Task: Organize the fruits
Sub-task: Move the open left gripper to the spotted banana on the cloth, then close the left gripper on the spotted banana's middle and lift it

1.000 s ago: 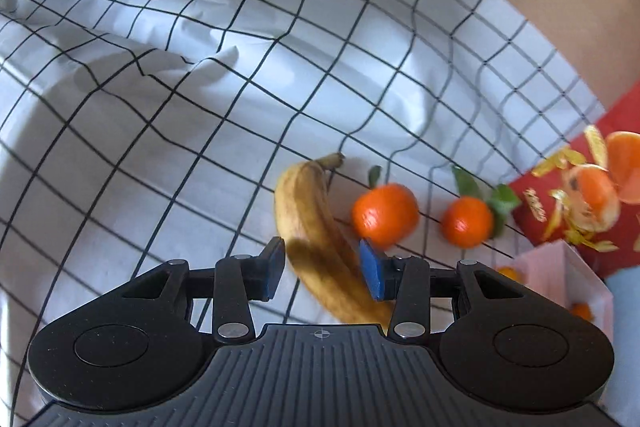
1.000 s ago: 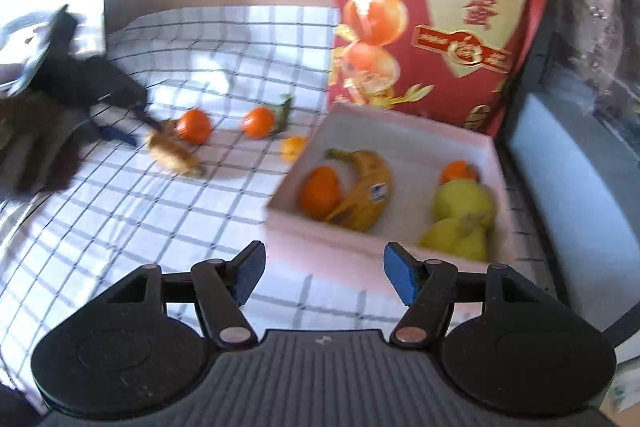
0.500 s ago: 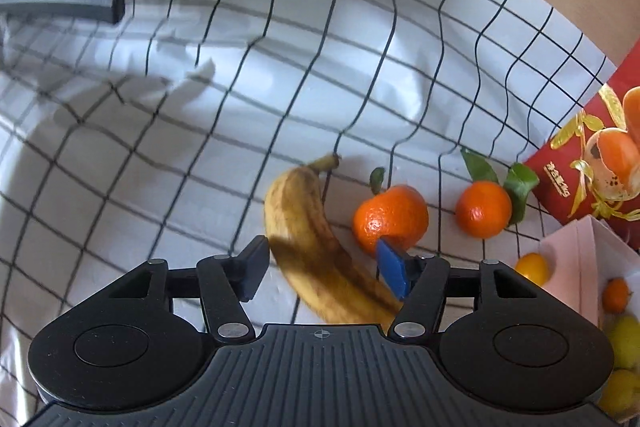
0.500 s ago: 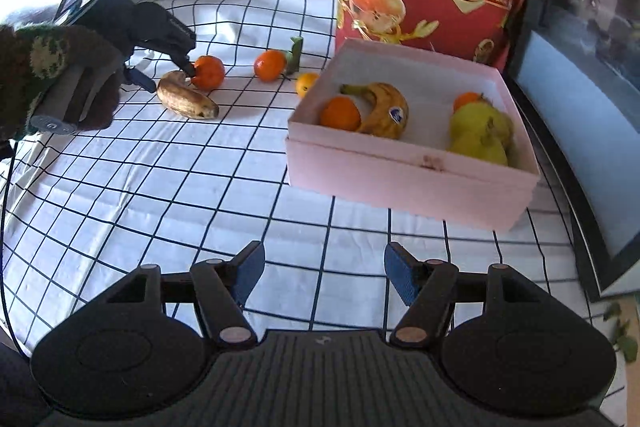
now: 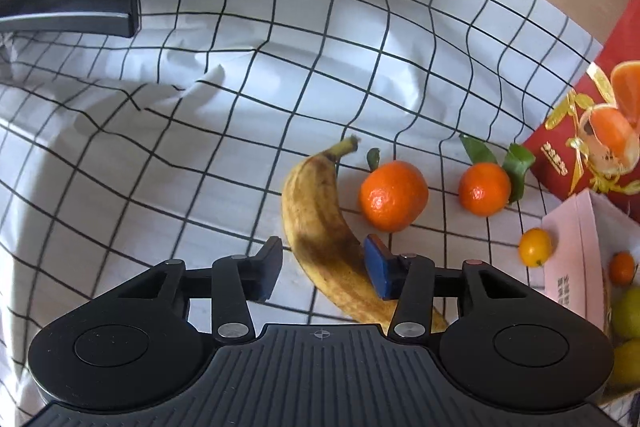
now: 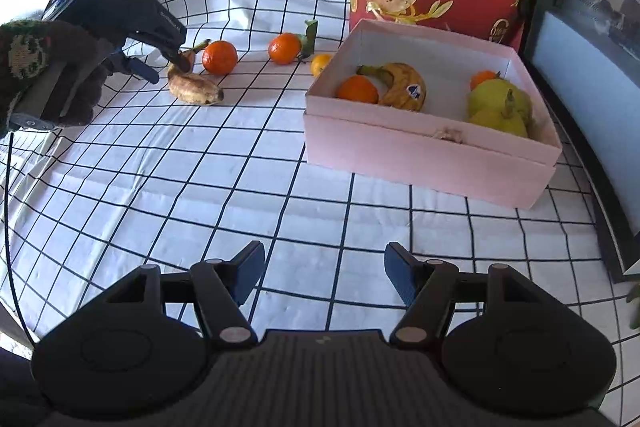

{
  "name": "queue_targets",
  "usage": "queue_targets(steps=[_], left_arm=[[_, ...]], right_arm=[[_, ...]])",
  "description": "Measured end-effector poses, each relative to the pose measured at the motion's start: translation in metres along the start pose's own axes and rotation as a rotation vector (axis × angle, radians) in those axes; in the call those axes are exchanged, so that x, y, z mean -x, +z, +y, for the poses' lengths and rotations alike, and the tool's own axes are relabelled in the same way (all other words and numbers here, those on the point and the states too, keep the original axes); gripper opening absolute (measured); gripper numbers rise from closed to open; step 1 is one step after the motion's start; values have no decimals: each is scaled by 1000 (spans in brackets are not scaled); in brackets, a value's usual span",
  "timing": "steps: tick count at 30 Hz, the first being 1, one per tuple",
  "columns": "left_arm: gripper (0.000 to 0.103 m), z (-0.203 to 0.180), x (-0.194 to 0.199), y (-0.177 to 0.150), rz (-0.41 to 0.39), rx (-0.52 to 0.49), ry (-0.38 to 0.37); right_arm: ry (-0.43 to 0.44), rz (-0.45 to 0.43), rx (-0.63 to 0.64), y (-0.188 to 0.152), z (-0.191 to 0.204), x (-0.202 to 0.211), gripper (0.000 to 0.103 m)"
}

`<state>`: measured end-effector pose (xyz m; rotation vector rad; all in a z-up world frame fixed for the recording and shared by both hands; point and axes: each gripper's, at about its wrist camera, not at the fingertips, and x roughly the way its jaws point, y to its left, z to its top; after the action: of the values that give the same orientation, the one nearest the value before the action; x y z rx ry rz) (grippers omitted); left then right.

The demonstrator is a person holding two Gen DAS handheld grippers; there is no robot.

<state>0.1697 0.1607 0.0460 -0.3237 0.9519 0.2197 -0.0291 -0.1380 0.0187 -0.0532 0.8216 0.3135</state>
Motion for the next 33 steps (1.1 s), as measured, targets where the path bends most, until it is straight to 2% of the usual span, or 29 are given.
queue_targets(steps=[3,6,10,14,15,21,24,33], left_arm=[[47,-10,-5,3,3,-18,15],[50,-20,-8,4,9,-47,55],[59,-23,-14,2,29,-57,82],[59,-31,-20,-3,52,-147,127],[59,-32,-19,-4,50,-180,126],[41,-28,-1,-15,65,-344,70],[37,-17,7,-19,82,-330,34],[42,-18,-6,-13,88,-304,-1]], right_arm=[[5,-5,15,0,4,3,67],[1,-10,22,0,3,5,67],[-6,-2,-3,0,-3,3,67],[-3,3,-15,1,-6,-2,67],[-1,4,-14,1,-6,-3,67],[18,-2,-1,8,-2,-10,67],[29,3,4,11,-1,-17,67],[67,21,64,23,16,-34,67]])
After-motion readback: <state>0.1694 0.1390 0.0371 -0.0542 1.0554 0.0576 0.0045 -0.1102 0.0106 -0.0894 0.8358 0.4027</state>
